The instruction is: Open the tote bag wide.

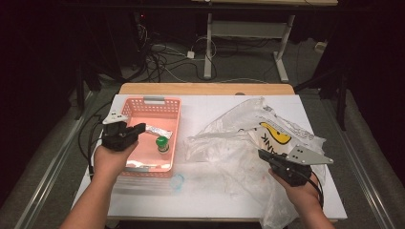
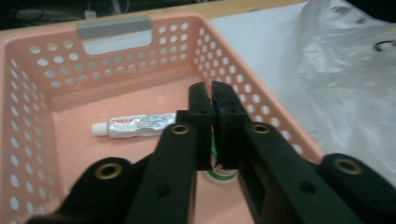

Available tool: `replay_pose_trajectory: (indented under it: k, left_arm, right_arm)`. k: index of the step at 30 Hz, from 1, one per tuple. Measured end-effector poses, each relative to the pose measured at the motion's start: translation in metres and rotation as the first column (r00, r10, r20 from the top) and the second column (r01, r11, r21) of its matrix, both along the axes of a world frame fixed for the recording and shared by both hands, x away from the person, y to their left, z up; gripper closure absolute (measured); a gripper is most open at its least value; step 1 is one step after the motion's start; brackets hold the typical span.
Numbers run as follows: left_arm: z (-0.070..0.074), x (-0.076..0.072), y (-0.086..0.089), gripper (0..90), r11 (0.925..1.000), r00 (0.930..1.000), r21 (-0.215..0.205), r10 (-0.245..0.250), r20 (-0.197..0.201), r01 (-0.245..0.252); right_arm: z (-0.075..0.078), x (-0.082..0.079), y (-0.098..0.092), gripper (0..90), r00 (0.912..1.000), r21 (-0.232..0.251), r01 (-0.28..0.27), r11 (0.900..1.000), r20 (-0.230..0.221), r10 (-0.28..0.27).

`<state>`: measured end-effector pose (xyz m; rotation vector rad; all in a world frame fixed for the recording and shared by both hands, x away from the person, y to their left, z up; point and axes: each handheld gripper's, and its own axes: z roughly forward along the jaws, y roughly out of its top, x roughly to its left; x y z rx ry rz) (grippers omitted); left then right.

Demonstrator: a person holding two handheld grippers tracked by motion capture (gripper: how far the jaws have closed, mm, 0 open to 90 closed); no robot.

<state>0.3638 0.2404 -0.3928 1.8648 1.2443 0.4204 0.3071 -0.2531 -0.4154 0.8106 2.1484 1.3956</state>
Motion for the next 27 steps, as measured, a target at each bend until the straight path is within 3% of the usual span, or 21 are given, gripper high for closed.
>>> replay_pose_trajectory:
  k: [2, 4, 6, 8, 11, 15, 20, 24, 27]
  left_arm:
    - [-0.003, 0.012, 0.001, 87.7, 0.9999, 0.9991, -0.008, 0.014, -0.039, -0.014]
    - [-0.007, 0.024, 0.0, 87.8, 0.9995, 0.9966, 0.011, 0.031, -0.077, -0.03]
    - [-0.011, 0.033, -0.004, 87.7, 0.994, 0.996, 0.105, 0.04, -0.08, -0.032]
    - [-0.018, 0.046, -0.006, 87.7, 0.9901, 0.9901, 0.136, 0.05, -0.131, -0.032]
    - [-0.028, 0.063, -0.002, 87.8, 0.9919, 0.9734, 0.112, 0.083, -0.214, -0.06]
    - [-0.039, 0.08, 0.001, 87.7, 0.9891, 0.9531, 0.113, 0.123, -0.277, -0.095]
    - [-0.057, 0.095, 0.0, 87.8, 0.9849, 0.9152, 0.154, 0.133, -0.38, -0.079]
    - [-0.066, 0.1, -0.003, 87.9, 0.9782, 0.8885, 0.198, 0.145, -0.435, -0.063]
    - [-0.069, 0.104, -0.006, 87.9, 0.9781, 0.8842, 0.199, 0.146, -0.444, -0.061]
  right_arm:
    - [0.0, 0.0, 0.0, 90.0, 1.0, 0.0, 0.001, 1.0, 0.0, -0.001]
    - [0.0, 0.0, -0.001, 90.0, 1.0, 0.0, -0.001, 1.0, 0.003, 0.001]
    - [0.0, 0.001, -0.001, 90.0, 1.0, 0.002, 0.0, 1.0, 0.004, 0.0]
    - [-0.001, 0.001, -0.001, 90.0, 1.0, 0.002, 0.001, 1.0, -0.001, -0.001]
    - [-0.001, 0.002, -0.001, 90.0, 1.0, 0.001, 0.001, 1.0, -0.004, -0.001]
    - [0.0, 0.001, -0.001, 90.0, 1.0, 0.0, 0.0, 1.0, 0.002, 0.0]
    - [-0.001, 0.001, -0.005, 90.0, 1.0, 0.011, 0.001, 1.0, -0.009, -0.001]
    - [-0.001, 0.001, -0.008, 90.0, 1.0, 0.023, 0.005, 1.0, -0.008, -0.005]
    - [-0.001, 0.001, -0.008, 90.0, 1.0, 0.023, 0.004, 1.0, -0.007, -0.004]
